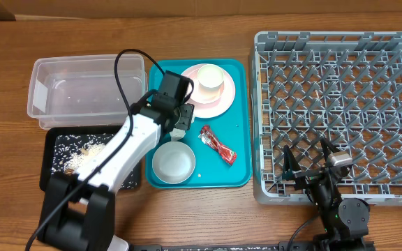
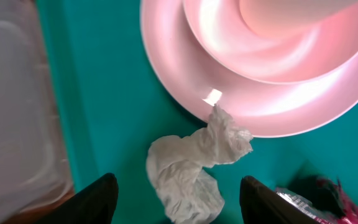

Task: Sort waste into correct bins and load items into the dishwasher
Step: 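Grasp the white napkin with the left gripper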

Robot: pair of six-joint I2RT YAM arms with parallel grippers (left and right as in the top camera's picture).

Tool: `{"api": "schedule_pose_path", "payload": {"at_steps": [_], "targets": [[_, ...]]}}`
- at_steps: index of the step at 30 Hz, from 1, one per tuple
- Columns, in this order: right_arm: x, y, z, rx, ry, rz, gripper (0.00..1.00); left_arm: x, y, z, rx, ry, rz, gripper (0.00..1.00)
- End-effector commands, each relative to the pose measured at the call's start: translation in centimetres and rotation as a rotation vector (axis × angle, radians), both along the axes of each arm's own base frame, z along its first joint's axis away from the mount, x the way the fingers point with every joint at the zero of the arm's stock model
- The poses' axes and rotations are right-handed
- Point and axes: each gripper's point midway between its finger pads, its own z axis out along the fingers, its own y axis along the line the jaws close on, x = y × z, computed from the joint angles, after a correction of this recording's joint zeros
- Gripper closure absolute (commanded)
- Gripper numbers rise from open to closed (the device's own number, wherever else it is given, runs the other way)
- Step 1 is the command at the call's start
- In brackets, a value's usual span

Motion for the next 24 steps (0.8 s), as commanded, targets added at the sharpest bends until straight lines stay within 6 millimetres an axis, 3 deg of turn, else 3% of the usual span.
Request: {"api": "schedule_pose_path", "payload": {"at_steps": [1,6,10,11,14,16,18,20,21,24], "targets": [[0.1,-0.3,-0.1,0.005,-0.005,-0.014,0.0,-0.1,-1.8,-2.1,-0.052,0.068,-0.12,0.35],[0.1,-0.3,-0.1,0.005,-0.005,-0.014,0.0,-0.5,-1.6,-5.2,-0.026,0.137,-0.115,0.34],[0.1,-0.3,-0.1,0.005,-0.005,-0.014,0.0,-0.6,-1.4,-6.6,-0.006,0.163,-0.109,0.37],[0.1,-0.3,-0.1,0.005,-0.005,-0.014,0.0,-0.6,-1.4,-6.6,-0.006,0.164,-0.109,0.41],[0.1,-0.3,-0.1,0.005,-0.005,-0.014,0.0,-0.5,-1.4,-6.4,-0.008,0.16,-0.108,0.76],[0.1,-0.3,-0.1,0.005,-0.005,-0.014,0.0,-0.2,-1.5,-6.0,-0.013,0.149,-0.106,0.85],[0.1,-0.3,-0.1,0.005,-0.005,-0.014,0.0,0.0,-1.6,-5.2,-0.023,0.144,-0.09,0.9],[0.1,-0.3,-0.1,0.005,-0.005,-0.014,0.0,0.5,-1.8,-3.0,-0.034,0.131,-0.076,0.96],[0.1,-0.3,-0.1,0.005,-0.005,-0.014,0.0,1.5,-1.7,0.2,-0.032,0.082,-0.051,0.96],[0.1,-0.3,-0.1,0.005,-0.005,-0.014,0.0,3.0,-0.8,3.8,-0.004,-0.01,0.016,0.96]]}}
